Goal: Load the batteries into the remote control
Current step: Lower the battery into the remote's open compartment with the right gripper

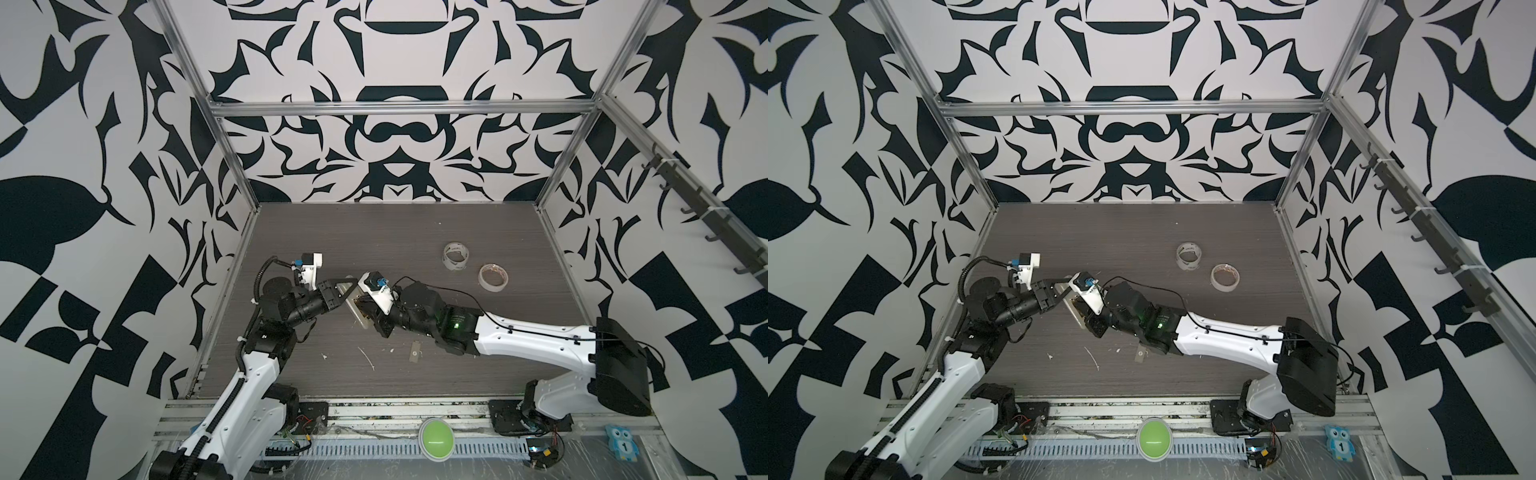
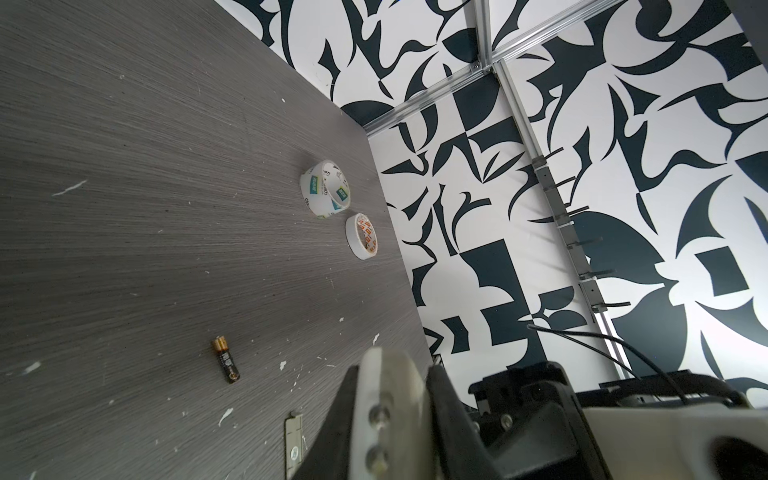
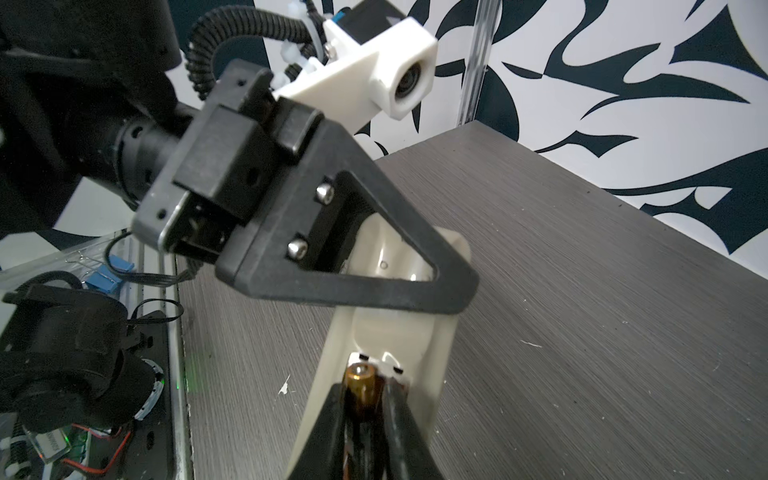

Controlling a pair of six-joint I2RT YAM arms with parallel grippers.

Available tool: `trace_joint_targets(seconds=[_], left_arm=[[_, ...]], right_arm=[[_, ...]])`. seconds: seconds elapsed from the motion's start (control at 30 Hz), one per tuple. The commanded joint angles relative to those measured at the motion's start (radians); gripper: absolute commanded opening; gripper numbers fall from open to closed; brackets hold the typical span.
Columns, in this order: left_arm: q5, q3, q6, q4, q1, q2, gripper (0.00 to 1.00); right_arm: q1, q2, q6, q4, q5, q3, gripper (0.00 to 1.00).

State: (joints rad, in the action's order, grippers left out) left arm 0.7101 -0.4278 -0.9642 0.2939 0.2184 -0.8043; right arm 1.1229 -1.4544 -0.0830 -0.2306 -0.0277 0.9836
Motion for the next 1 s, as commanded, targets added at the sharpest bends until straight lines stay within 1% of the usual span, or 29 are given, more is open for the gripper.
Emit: trace_joint_targets(seconds=[0.0, 0.23, 0.3, 0.37, 0.43, 0.5, 0.63, 0.83, 0.9, 0.97], left_arm=[[0.032, -0.022, -0.014, 0.056, 0.004, 0.019, 0.00], [0.035, -0.023, -0.013, 0.056, 0.004, 0.018, 0.00], [0.038, -0.025, -0.011, 0.052, 0.004, 0.019, 0.00], [0.042, -0.023, -0.011, 0.047, 0.004, 0.019, 0.00], [0.049, -0.023, -0.012, 0.042, 0.004, 0.017, 0.00], [0.057, -0.023, -0.011, 0.033, 0.004, 0.013, 0.00], [0.069, -0.029, 0.000, 0.002, 0.004, 0.015, 0.00], [0.083, -0.048, 0.033, -0.065, 0.004, 0.024, 0.00], [0.100, -0.062, 0.052, -0.103, 0.004, 0.019, 0.00], [0.120, -0.086, 0.081, -0.154, 0.004, 0.017, 0.00]], right_arm=[[0.001, -0.006, 0.004, 0.021, -0.037, 0.026, 0.23], [0.014, -0.008, 0.031, 0.041, -0.040, 0.044, 0.25], [0.025, -0.014, 0.070, 0.086, -0.038, 0.073, 0.30], [0.032, -0.021, 0.105, 0.160, -0.037, 0.117, 0.31], [0.040, -0.012, 0.131, 0.185, -0.041, 0.131, 0.36], [0.039, -0.003, 0.139, 0.207, -0.054, 0.143, 0.39], [0.049, 0.018, 0.163, 0.254, -0.093, 0.165, 0.42], [0.054, 0.064, 0.222, 0.345, -0.138, 0.203, 0.43], [0.054, 0.090, 0.270, 0.380, -0.125, 0.208, 0.44], [0.055, 0.118, 0.341, 0.435, -0.056, 0.217, 0.45]])
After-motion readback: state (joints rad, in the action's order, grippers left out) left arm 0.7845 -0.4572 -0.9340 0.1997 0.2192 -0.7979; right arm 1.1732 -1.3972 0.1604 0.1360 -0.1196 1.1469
